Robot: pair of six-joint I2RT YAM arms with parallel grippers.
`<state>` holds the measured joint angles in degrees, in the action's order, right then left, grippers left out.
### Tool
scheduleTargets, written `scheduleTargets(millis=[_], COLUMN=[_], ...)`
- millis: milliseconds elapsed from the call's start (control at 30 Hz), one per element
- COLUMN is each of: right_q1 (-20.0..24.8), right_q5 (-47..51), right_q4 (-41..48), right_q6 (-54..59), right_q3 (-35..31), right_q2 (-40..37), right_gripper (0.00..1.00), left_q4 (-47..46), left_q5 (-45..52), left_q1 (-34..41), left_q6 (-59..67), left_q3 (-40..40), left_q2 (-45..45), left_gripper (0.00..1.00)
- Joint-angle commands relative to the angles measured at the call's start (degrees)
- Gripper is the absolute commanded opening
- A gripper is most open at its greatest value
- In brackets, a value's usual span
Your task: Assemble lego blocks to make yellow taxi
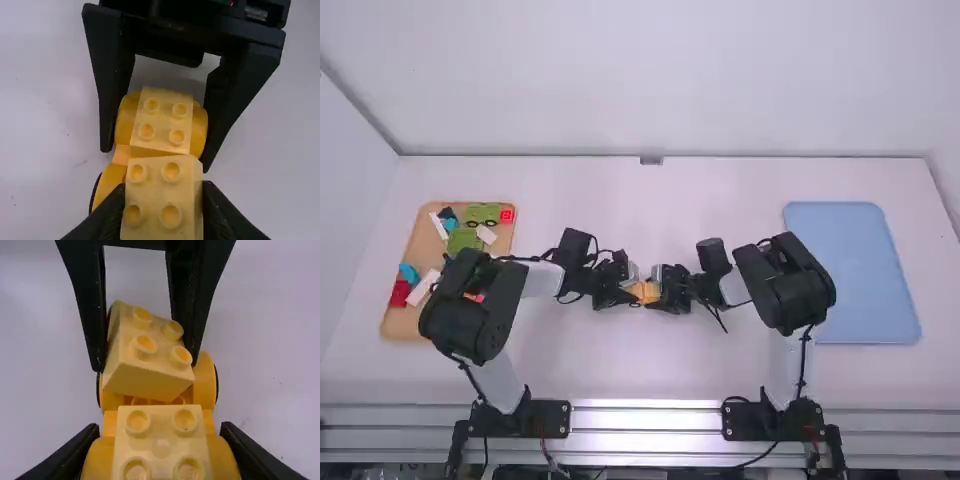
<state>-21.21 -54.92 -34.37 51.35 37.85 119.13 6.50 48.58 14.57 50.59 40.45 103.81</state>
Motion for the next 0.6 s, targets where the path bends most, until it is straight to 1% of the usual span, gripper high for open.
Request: scheduleTargets(millis=[0, 167, 200, 233, 400, 567], right_q1=[-0.59, -0.59, -0.59, -0.59, -0.59, -0.59], right_q5=[-1.73, -1.68, -1.7, -1.68, -1.68, -1.81], right_q4=[0.33, 0.35, 0.33, 0.35, 0.33, 0.31], right_q6=[0.37, 0.31, 0.33, 0.33, 0.35, 0.35], right_q3=[-0.31, -0.31, -0.31, -0.31, -0.31, -0.28], right_q2=[0.87, 0.87, 0.87, 0.87, 0.87, 0.87], right_gripper=[0.56, 0.56, 0.56, 0.56, 0.57, 0.56], left_q4=[0.17, -0.28, -0.72, -1.11, -3.52, -2.67], left_q5=[0.22, -0.02, 0.04, 0.0, -2.78, -4.39], left_q1=[0.46, 0.46, 0.44, 0.44, 0.44, 0.44], left_q6=[0.44, 0.35, 0.2, 0.22, 2.54, 5.42], left_q3=[1.07, 1.07, 1.07, 1.07, 1.05, -0.04], left_q2=[-1.18, -1.81, -2.54, -2.95, -4.87, -4.48], left_gripper=[0.17, 0.17, 0.21, 0.21, 0.2, 0.2])
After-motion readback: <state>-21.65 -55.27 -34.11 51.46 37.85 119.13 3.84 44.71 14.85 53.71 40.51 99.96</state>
